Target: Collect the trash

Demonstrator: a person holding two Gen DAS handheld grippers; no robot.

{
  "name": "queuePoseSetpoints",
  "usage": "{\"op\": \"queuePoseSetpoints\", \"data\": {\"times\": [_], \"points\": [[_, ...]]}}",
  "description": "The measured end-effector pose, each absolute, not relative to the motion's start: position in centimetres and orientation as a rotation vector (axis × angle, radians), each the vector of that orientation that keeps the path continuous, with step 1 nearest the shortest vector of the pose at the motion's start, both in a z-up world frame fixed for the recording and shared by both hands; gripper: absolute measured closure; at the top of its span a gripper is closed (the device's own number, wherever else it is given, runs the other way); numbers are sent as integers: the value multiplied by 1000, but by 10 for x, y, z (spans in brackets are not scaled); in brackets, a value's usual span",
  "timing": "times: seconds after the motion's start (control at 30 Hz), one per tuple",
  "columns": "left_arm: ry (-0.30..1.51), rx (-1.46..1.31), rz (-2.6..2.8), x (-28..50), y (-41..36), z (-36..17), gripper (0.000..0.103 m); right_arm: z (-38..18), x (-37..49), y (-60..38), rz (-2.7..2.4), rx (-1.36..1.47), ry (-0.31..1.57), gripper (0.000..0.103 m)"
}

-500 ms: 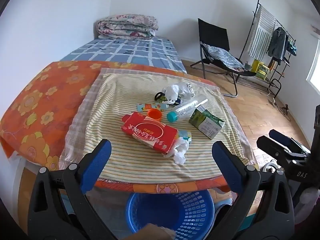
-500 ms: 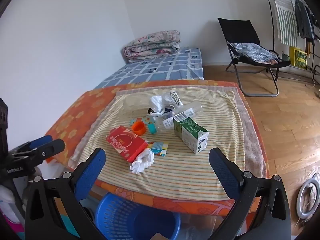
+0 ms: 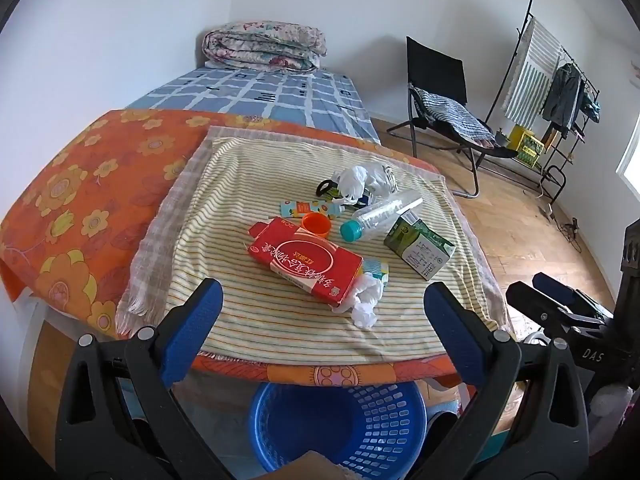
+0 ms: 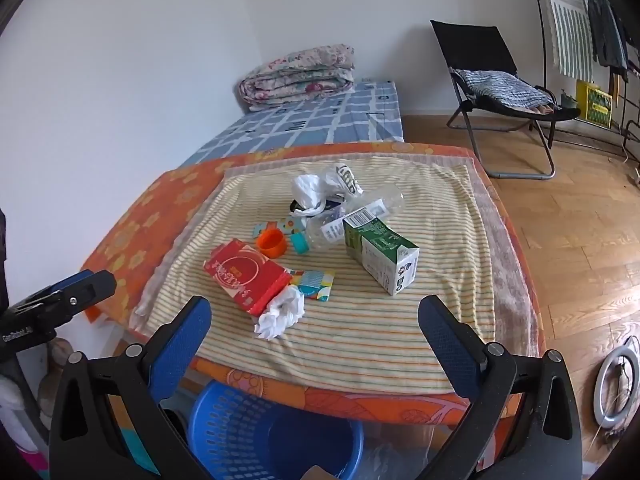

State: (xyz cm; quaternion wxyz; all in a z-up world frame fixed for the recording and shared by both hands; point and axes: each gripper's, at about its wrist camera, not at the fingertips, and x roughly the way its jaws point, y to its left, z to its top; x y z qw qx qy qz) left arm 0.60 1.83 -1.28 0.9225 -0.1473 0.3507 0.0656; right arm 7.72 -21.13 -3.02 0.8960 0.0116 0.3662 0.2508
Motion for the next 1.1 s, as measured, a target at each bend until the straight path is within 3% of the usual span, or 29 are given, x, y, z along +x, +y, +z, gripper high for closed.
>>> {"op": "queuePoseSetpoints", "data": {"times": [1.1], "points": [[713, -308, 145, 3, 21, -15, 1, -38, 80, -223, 530, 39, 799, 0]]}}
